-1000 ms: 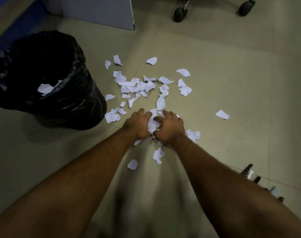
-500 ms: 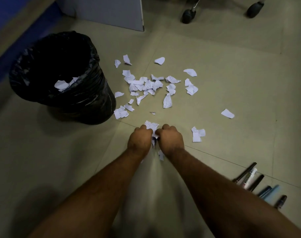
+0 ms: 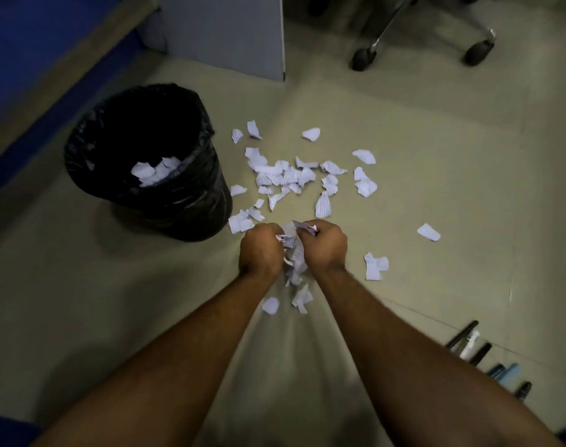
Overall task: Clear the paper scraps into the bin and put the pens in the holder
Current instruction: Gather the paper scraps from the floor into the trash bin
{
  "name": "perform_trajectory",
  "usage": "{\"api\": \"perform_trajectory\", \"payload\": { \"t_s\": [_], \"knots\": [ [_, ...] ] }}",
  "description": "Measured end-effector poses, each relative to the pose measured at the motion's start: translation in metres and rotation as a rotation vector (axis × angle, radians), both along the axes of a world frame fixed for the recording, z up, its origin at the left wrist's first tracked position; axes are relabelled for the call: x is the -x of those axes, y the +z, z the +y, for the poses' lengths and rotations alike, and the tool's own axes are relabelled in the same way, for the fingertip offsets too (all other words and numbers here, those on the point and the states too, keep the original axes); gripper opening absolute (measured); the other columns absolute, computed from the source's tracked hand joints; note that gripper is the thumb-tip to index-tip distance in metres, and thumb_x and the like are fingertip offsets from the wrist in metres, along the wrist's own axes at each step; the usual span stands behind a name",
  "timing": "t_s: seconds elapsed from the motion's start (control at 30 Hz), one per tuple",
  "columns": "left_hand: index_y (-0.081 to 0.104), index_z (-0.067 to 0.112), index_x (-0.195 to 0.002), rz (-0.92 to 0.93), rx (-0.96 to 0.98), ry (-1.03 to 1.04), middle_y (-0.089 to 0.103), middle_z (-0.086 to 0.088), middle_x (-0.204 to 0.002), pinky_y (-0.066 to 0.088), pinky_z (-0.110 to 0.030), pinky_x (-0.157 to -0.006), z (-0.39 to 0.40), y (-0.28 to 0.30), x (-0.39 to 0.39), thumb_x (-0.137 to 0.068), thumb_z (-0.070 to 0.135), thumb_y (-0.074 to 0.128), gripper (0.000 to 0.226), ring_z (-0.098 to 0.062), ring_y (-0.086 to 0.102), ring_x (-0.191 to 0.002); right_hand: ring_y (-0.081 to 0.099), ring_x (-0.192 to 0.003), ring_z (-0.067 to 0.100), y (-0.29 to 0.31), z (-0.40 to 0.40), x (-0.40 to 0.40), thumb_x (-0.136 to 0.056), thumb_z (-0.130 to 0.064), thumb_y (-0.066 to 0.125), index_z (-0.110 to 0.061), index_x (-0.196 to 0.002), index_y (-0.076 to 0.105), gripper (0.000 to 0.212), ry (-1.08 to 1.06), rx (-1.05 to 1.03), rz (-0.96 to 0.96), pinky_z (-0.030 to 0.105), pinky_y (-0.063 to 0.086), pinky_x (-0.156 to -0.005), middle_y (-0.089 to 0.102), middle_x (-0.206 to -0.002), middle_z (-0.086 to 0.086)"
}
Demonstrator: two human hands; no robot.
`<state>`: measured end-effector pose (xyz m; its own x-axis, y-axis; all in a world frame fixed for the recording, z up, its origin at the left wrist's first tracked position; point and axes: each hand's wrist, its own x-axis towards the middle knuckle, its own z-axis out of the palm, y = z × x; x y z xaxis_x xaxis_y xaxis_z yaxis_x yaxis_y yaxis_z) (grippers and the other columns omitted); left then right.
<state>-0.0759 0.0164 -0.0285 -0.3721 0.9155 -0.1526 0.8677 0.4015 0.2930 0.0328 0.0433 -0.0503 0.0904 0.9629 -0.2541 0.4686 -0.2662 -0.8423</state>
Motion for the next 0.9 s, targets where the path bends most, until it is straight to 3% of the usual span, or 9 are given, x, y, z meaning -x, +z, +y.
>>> {"api": "perform_trajectory", "payload": {
  "t_s": [0.17,0.27,0.43,0.6,0.7,0.77,0.9],
  "knots": [
    [0.076,0.013,-0.094,-0.090,-0.215,0.013,0.073,-0.009,-0.096,0.056,-0.035,-0.080,0.007,0.087,0.026,-0.086,0.005,0.055,0.024,-0.029,0.068,-0.091,0.063,-0.076,0.013,0.082,0.015,0.030,-0.087,-0.011,0.068,-0.009,-0.096,0.078,0.014,0.009,-0.104,0.175,0.012,0.041,-0.060,0.074,-0.085,0.001],
    [0.073,0.011,-0.083,-0.166,-0.293,0.069,0.072,-0.006,-0.083,0.051,-0.028,-0.061,0.012,0.144,0.053,-0.087,0.013,0.059,0.015,-0.024,0.066,-0.075,0.063,-0.076,0.009,0.127,0.023,0.061,-0.085,-0.007,0.067,-0.009,-0.096,0.078,0.016,0.031,-0.154,0.275,0.008,0.042,-0.063,0.072,-0.085,-0.003],
    [0.072,0.017,-0.079,-0.166,-0.404,0.164,0.071,0.001,-0.077,0.059,-0.034,-0.065,0.014,0.192,0.124,-0.083,0.023,0.062,0.012,-0.021,0.068,-0.071,0.062,-0.075,0.008,0.189,0.032,0.129,-0.083,-0.009,0.068,-0.011,-0.093,0.079,0.015,0.149,-0.265,0.285,0.001,0.039,-0.059,0.075,-0.085,0.000],
    [0.068,0.008,-0.081,-0.004,-0.269,0.157,0.069,-0.015,-0.087,0.054,-0.037,-0.071,0.017,0.197,0.179,-0.088,0.023,0.059,0.018,-0.035,0.065,-0.083,0.069,-0.083,0.024,0.195,0.042,0.185,-0.082,-0.017,0.069,-0.014,-0.086,0.076,0.008,0.328,-0.210,0.126,0.031,0.055,-0.076,0.075,-0.086,0.005],
    [0.065,0.008,-0.098,-0.037,-0.210,0.139,0.065,-0.017,-0.104,0.051,-0.038,-0.077,0.020,0.188,0.193,-0.086,0.017,0.058,0.017,-0.037,0.062,-0.096,0.067,-0.102,0.026,0.188,0.050,0.195,-0.081,-0.021,0.071,-0.015,-0.105,0.072,0.025,0.450,-0.124,-0.014,0.032,0.053,-0.090,0.073,-0.107,0.007],
    [0.061,0.011,-0.119,-0.039,-0.178,0.133,0.060,-0.015,-0.120,0.052,-0.039,-0.087,0.024,0.182,0.198,-0.086,0.016,0.062,0.034,-0.035,0.060,-0.107,0.063,-0.115,0.025,0.186,0.055,0.195,-0.081,-0.019,0.070,-0.016,-0.121,0.067,0.040,0.485,-0.109,-0.063,0.032,0.049,-0.100,0.069,-0.123,0.006],
    [0.058,0.013,-0.126,-0.040,-0.188,0.121,0.054,-0.013,-0.127,0.049,-0.036,-0.088,0.029,0.177,0.196,-0.085,0.010,0.064,0.042,-0.033,0.058,-0.110,0.062,-0.117,0.024,0.185,0.056,0.191,-0.081,-0.010,0.069,-0.013,-0.129,0.063,0.049,0.488,-0.158,-0.060,0.034,0.049,-0.101,0.067,-0.127,0.007]
  ]
}}
